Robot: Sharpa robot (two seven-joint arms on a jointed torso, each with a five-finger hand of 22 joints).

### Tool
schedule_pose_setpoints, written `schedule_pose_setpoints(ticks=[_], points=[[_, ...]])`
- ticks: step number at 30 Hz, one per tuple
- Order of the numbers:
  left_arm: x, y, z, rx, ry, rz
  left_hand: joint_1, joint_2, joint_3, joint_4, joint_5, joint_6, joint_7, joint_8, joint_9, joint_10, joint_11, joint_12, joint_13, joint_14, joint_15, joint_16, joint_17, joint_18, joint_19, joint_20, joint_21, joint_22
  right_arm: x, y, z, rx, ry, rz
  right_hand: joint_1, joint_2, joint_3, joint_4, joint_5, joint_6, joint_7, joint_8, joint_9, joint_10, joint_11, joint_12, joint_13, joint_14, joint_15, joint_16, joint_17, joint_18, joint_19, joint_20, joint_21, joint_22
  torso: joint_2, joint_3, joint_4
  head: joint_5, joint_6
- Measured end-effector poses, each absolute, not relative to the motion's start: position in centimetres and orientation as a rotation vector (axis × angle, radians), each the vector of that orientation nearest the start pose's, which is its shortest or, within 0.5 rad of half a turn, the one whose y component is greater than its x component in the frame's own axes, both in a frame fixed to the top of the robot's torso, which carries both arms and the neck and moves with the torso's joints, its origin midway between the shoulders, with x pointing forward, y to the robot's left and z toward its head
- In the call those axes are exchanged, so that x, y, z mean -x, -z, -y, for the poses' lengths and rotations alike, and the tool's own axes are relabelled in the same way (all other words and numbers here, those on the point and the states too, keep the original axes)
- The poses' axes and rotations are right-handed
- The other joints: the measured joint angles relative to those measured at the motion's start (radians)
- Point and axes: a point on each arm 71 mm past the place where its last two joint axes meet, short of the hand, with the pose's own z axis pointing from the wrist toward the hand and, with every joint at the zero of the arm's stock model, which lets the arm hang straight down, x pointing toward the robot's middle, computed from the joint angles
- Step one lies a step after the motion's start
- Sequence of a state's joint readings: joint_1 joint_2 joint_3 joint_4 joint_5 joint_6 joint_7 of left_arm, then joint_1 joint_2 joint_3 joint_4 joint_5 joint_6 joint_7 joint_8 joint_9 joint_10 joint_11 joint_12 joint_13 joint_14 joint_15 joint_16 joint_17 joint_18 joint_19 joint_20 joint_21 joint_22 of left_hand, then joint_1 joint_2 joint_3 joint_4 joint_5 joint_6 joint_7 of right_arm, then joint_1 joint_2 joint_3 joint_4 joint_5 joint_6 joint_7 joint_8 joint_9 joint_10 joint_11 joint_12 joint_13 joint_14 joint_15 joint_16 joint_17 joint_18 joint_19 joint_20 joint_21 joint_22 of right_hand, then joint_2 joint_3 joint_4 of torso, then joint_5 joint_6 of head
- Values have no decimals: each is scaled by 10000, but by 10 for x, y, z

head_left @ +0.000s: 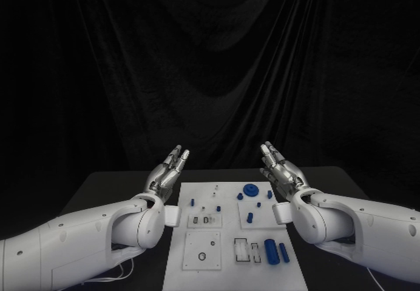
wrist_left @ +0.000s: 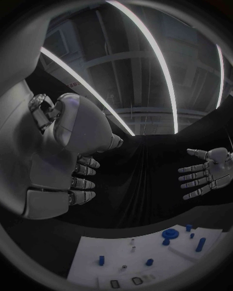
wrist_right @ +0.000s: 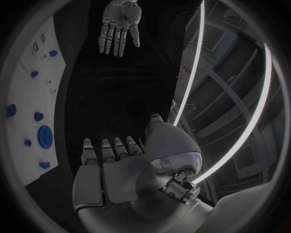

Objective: Assemble the parts on the task board

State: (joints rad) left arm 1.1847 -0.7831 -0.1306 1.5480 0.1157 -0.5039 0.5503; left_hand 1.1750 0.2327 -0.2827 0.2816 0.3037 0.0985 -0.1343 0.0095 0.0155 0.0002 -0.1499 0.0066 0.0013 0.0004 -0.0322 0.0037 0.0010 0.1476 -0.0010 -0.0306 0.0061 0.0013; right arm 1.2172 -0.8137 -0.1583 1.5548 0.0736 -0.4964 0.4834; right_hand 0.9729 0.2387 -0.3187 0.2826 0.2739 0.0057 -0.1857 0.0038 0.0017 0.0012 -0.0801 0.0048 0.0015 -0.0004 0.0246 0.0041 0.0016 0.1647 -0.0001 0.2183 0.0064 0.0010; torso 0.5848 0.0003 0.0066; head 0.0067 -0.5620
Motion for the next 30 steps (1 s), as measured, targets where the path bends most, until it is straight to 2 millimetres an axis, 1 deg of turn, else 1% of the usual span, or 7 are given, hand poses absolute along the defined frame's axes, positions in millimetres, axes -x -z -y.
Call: schedule_pose_setpoints(ticks=[2,8,16,18,21,26,30], points=[[-474,208,-186,11975,15153,-13236,381,53,-82,82,87,44,-44,52,15,0,0,0,0,0,0,0,0,-1,25,25,0,0,-475,205,200,-11698,-14463,-14077,391,5,-70,70,82,28,-28,0,9,-5,251,0,0,4,243,0,0,0,-8,186,0,0,4,0,1,0,0],[-477,196,-182,12046,16993,-13228,498,166,-94,94,87,221,116,59,36,0,0,0,2,0,0,0,2,-1,31,227,0,1,-477,198,200,-11761,-15714,-14894,664,-133,-70,70,83,192,136,0,45,-9,558,0,0,4,802,0,0,-1,427,534,251,203,7,0,1,0,1],[-478,189,-180,12217,18544,-12980,656,141,-94,94,87,380,168,58,47,-1,1,0,4,0,0,0,5,-3,17,312,0,1,-477,194,199,-11936,-16742,-15483,814,-161,-70,70,83,283,227,0,63,-29,581,0,0,-8,1058,0,0,-2,865,588,489,343,9,0,2,0,1],[-487,189,-187,11775,18430,-12920,726,107,-75,76,87,449,238,95,59,-4,80,0,3,1,1,0,5,-4,-19,348,0,1,-471,190,213,-12012,-16847,-15437,822,-169,-40,99,82,400,345,49,84,-3,722,0,0,16,1238,0,0,-2,1009,660,545,362,66,-13,37,-46,-158],[-493,189,-199,11224,18186,-12858,779,160,-34,93,87,473,261,99,60,-1,108,0,1,0,1,0,5,-5,17,384,0,1,-474,187,247,-12174,-16495,-15052,866,-213,-40,99,82,533,478,106,115,-8,1035,0,0,71,1411,0,13,-5,1162,687,593,361,180,-33,111,-111,-285],[-492,188,-200,10700,18292,-12993,860,158,-34,93,87,541,330,98,59,-3,231,0,-3,0,1,0,6,-4,17,384,0,2,-473,186,238,-11896,-16909,-15433,1189,-298,-37,96,82,880,825,247,179,120,1658,369,116,360,1700,217,128,-3,1696,730,710,386,315,-40,179,-130,-315],[-491,188,-203,10439,18272,-13047,1019,159,21,95,87,652,441,99,76,-1,361,0,-5,0,1,0,6,-5,-6,407,0,2,-474,183,245,-11408,-16824,-15616,1942,-364,33,26,82,1547,1493,627,294,586,2261,1565,312,1295,1860,593,345,-5,2567,738,979,472,380,-37,198,-166,-407]])
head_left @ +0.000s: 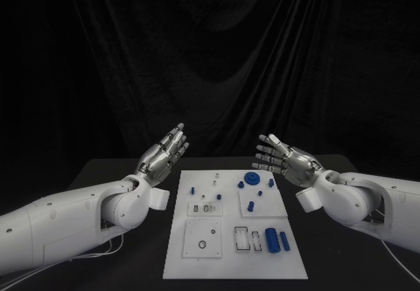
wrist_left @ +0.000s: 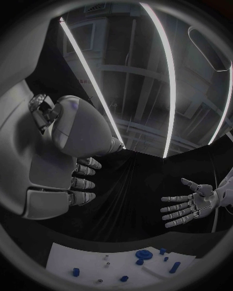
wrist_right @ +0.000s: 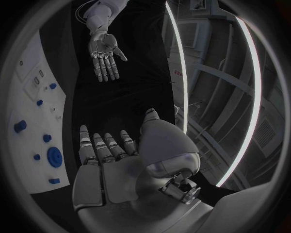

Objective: Assemble the parts on the task board

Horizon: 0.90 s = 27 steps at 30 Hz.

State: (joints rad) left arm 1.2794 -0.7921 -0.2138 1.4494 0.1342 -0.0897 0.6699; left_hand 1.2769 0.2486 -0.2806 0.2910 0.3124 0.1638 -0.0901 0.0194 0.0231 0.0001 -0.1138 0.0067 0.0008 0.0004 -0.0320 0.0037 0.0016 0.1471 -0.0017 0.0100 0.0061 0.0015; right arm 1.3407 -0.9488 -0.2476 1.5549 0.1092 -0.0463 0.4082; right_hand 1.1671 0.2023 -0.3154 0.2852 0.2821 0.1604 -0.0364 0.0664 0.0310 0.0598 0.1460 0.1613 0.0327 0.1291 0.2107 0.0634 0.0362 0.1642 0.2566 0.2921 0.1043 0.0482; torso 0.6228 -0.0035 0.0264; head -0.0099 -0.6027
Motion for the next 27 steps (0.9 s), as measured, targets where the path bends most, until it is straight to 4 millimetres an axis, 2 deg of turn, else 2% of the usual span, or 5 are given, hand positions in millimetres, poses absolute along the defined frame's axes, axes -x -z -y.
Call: schedule_pose_setpoints(ticks=[5,10,15,21,27], points=[[-492,187,-214,9955,18016,-13131,292,-52,18,-19,0,314,241,55,33,0,322,0,1,0,0,0,0,1,8,102,0,0,-476,178,249,-10308,-16442,-15971,1912,-307,343,-724,0,986,568,500,150,1392,580,2958,336,3128,162,1574,684,-170,3020,-26,977,340,56,3,65,-81,-221],[-491,186,-229,9340,17611,-13272,585,-72,55,0,0,498,344,56,53,32,460,0,1,0,0,0,-5,1,6,173,0,1,-480,168,250,-8285,-15457,-16530,3701,-274,772,-2133,0,3496,1227,2306,904,2503,841,5442,1040,5329,-183,3671,1471,-65,5354,-135,1925,728,116,25,96,-129,-506],[-488,186,-239,8780,17294,-13425,771,-152,55,0,0,656,404,94,61,50,550,0,3,0,0,0,-8,-1,26,301,0,1,-487,154,254,-5711,-13591,-17062,4320,-508,1022,-3020,-1,3725,1456,3314,1225,3276,465,7102,1764,7539,-958,6426,2742,4,7385,-830,3998,1952,189,15,128,-175,-703],[-486,185,-248,8173,16922,-13593,1063,-175,83,-29,0,725,474,93,65,82,582,0,5,0,0,0,-8,1,23,477,0,1,-496,134,251,-1932,-10545,-17600,4336,-758,2029,-3223,82,3881,1234,3782,1301,4096,-104,7560,2124,9242,-1672,10598,5315,-411,9338,-1574,10224,8258,329,1,150,-147,-915],[-484,184,-251,7552,16659,-13773,1400,-229,139,-29,0,832,510,93,74,88,588,0,6,1,108,0,-7,-1,16,647,0,1,-501,125,243,1730,-7310,-17574,3668,-2046,4429,-2553,81,4540,1354,3806,1218,4633,-359,6976,2123,11223,-1914,12726,8468,-868,10760,-1640,13245,12276,478,-13,135,-102,-1088]])
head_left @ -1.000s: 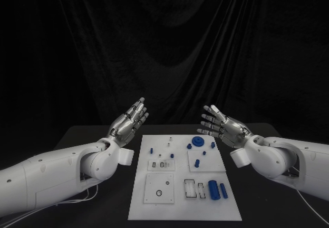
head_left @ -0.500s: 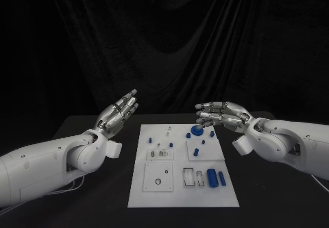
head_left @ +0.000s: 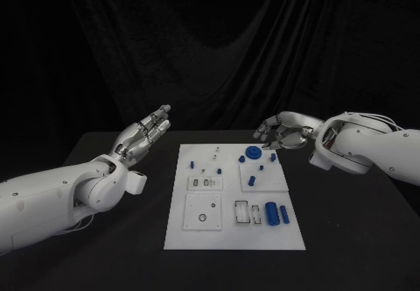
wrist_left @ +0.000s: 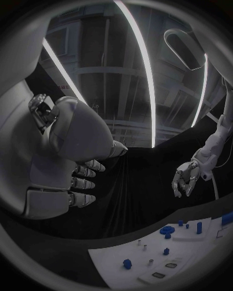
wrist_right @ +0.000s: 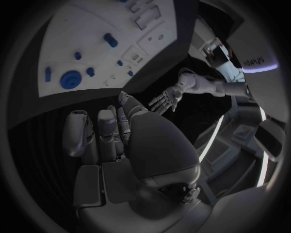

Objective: Assemble the parts on the task board

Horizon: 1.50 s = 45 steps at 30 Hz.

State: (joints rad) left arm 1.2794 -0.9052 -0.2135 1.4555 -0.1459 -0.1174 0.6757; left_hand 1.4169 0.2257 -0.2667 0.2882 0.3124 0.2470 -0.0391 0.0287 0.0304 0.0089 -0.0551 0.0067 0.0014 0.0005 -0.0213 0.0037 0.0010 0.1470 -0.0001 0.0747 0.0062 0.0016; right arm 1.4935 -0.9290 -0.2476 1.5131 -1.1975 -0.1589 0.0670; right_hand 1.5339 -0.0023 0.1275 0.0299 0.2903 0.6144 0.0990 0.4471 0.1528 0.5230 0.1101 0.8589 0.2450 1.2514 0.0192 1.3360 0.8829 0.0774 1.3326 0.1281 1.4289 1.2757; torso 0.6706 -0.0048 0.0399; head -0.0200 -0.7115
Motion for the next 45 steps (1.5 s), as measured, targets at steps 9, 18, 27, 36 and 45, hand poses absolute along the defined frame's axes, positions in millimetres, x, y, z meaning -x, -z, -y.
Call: schedule_pose_setpoints(ticks=[9,18,27,36,45], points=[[-483,184,-253,6859,16390,-13979,158,19,27,27,0,34,35,0,0,22,93,0,3,-22,93,0,2,1,8,124,0,0,-505,124,227,4919,-4585,-16810,-869,-1114,1378,807,-1,233,203,-397,17,66,-66,-775,-73,961,-171,638,1510,-160,905,-91,668,324,304,-81,144,-202,-141],[-483,184,-254,6592,16250,-14052,184,26,27,27,0,71,71,0,9,35,107,0,5,0,145,0,5,12,7,151,0,1,-513,125,219,5927,-3675,-16353,-1061,-1306,1563,949,-2,464,436,-486,107,292,-83,-956,-47,1157,-119,732,1866,-313,1059,-103,745,323,591,-167,333,-520,-158],[-483,184,-257,6502,16144,-14065,227,69,26,27,0,70,71,0,9,35,179,0,6,-35,180,0,6,157,8,222,0,1,-519,132,210,6325,-3443,-16281,-1194,-1439,1707,997,-3,412,410,-735,167,511,-9,-1274,-71,1229,-47,788,2014,-310,1149,-13,781,322,824,-253,521,-730,-51],[-484,184,-258,6467,16107,-14072,227,69,26,27,0,70,71,-1,8,35,179,0,8,0,216,0,7,156,44,258,0,1,-523,141,205,6471,-3351,-16363,-1260,-1505,1762,1052,-4,681,395,-775,266,847,-30,-1455,-80,1328,-58,849,2211,-310,1255,-13,843,321,992,-315,631,-876,73],[-485,184,-258,6450,16097,-14078,306,68,26,26,0,70,71,-1,7,38,252,0,10,0,215,0,2,156,9,293,0,1,-525,147,203,6514,-3298,-16451,-1343,-1502,1733,1080,-4,716,365,-833,284,939,-44,-1499,-79,1397,-59,849,2272,-309,1255,-13,881,320,1065,-327,675,-894,99]])
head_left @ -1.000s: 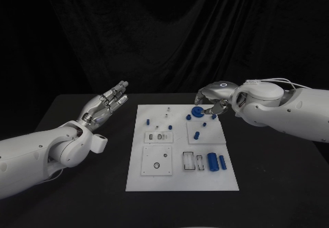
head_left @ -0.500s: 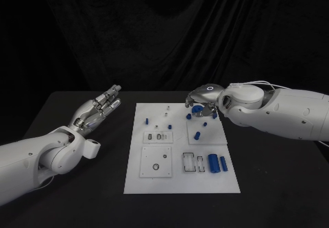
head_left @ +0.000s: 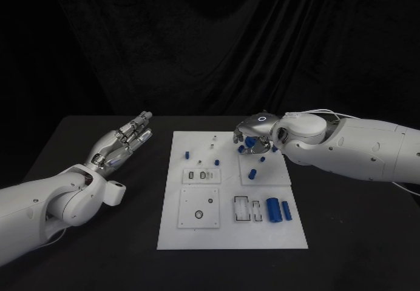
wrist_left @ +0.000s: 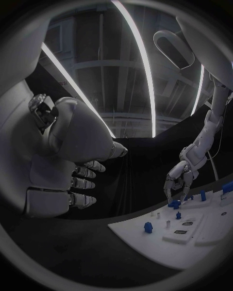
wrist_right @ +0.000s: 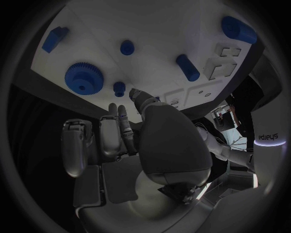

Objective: Assemble the parts on the task board

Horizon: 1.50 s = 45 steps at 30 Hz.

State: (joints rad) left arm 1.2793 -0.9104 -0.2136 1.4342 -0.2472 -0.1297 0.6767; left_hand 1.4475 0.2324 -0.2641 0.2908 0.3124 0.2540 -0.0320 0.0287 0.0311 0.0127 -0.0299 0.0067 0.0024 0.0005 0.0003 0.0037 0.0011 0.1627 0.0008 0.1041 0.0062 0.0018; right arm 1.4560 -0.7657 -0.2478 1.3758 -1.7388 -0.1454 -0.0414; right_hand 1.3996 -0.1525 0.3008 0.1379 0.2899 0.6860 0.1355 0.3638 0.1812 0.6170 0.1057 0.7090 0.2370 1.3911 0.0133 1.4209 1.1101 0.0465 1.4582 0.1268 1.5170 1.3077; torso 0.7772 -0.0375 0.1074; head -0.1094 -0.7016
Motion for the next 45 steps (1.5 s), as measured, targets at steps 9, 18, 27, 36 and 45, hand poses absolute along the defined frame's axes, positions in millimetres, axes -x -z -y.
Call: schedule_pose_setpoints(ticks=[9,18,27,36,45], points=[[-486,184,-259,6444,16061,-14077,0,0,0,0,0,0,0,0,-1,0,0,0,1,-36,35,0,-2,1,37,37,0,0,-527,151,203,6517,-3255,-16511,71,71,321,-183,0,413,-94,-153,128,321,69,-427,-77,0,0,0,26,1,0,0,0,-1,45,-6,7,-20,4],[-487,185,-261,6447,16037,-14084,43,43,0,0,0,77,78,0,0,-1,70,0,3,-1,179,0,-1,0,70,256,0,29,-529,151,204,6500,-3199,-16519,70,70,564,-265,0,724,-125,-319,222,629,44,-703,-135,28,28,0,72,1,35,35,0,-2,73,-12,17,-16,-25],[-487,185,-261,6447,16040,-14100,43,43,0,0,0,107,108,0,7,-1,70,0,4,-1,179,0,1,0,91,306,0,36,-530,151,205,6490,-3162,-16522,110,109,908,-438,0,1061,-154,-474,352,1092,10,-1102,-250,28,28,45,92,1,35,35,41,-3,96,-16,21,-21,-38],[-487,185,-261,6446,16068,-14121,82,82,0,0,0,161,162,0,6,-1,70,0,4,-21,197,0,4,-1,90,377,0,45,-532,152,206,6453,-3079,-16553,57,161,1079,-555,-1,1331,-151,-550,481,1510,-12,-1373,-309,28,28,45,95,2,34,35,41,-3,110,-20,22,-5,-72],[-488,186,-262,6447,16082,-14139,122,42,-1,0,0,197,198,0,14,-1,69,0,5,0,251,0,5,-1,125,412,0,54,-534,155,206,6444,-3052,-16589,6,211,1189,-665,-41,1517,-164,-599,656,1983,-95,-1602,-355,153,-26,44,259,-157,70,-1,90,-4,125,-25,30,17,-95]])
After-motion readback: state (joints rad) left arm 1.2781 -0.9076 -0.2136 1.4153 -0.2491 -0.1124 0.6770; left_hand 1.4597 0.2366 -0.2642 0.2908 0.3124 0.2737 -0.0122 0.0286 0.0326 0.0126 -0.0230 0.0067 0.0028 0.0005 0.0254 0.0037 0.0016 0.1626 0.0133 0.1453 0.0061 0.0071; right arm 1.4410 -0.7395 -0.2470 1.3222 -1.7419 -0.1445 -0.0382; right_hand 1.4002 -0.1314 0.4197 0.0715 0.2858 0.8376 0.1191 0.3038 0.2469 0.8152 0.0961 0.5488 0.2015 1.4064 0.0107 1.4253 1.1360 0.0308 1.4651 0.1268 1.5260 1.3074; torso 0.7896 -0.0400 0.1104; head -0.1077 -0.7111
